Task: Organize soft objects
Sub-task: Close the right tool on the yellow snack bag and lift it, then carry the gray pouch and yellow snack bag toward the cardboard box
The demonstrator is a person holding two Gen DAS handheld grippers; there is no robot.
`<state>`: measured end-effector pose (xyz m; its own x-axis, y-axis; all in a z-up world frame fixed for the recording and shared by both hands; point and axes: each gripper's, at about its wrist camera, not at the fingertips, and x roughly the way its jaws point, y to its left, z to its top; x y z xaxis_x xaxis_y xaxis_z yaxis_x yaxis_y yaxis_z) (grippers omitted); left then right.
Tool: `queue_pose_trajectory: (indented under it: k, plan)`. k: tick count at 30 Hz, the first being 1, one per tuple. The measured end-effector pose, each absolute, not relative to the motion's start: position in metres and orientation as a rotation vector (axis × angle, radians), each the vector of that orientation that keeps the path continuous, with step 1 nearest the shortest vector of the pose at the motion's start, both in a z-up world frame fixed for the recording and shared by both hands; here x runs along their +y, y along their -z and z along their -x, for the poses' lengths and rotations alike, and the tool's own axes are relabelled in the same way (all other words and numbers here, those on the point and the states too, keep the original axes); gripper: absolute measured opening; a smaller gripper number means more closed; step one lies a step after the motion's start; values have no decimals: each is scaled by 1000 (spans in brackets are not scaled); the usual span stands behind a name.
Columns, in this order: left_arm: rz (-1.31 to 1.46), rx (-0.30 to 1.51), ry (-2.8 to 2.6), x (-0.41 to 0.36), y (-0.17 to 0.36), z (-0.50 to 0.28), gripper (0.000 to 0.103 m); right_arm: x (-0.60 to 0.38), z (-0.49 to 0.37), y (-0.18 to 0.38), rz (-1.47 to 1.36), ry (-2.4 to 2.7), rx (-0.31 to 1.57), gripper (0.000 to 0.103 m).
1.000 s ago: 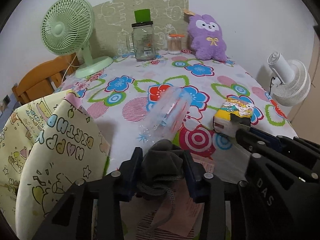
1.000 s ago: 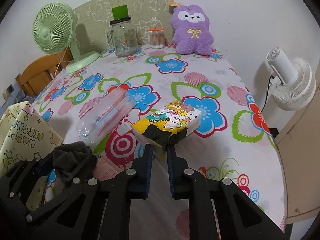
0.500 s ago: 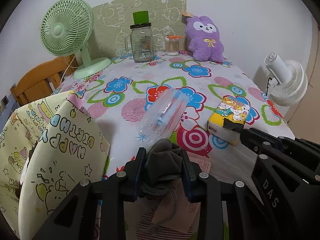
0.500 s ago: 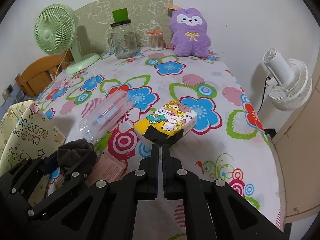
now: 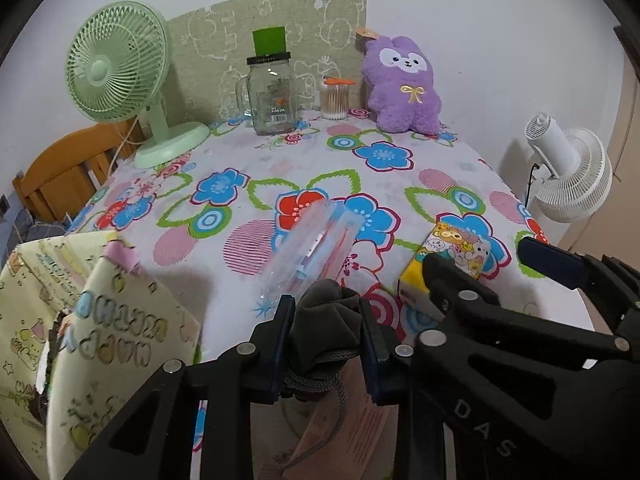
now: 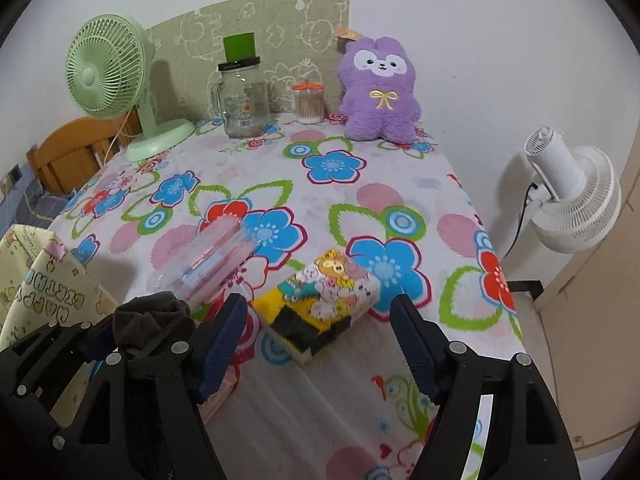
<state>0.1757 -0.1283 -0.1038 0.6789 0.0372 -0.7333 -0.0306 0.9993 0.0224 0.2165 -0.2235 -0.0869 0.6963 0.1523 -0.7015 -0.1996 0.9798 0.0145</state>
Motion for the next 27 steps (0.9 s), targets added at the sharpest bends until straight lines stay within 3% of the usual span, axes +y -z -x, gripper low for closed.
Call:
queue_pose_trajectory:
  k: [13,15,20,27]
  plan:
    - [-50,852,-65,-133,122,-187,29,-222,-249,124,-11,-240,908,84]
    - [-49,856,-64,-133,123,-188,29,-222,-249,126,-20,-235,912,82]
    - [-48,858,-55,-132,124,-188,29,-217,-246,125,-14,-249,909,64]
    - [-22,848,-13,-132,118,-182,27,-217,-236,116,-12,-236,878,58]
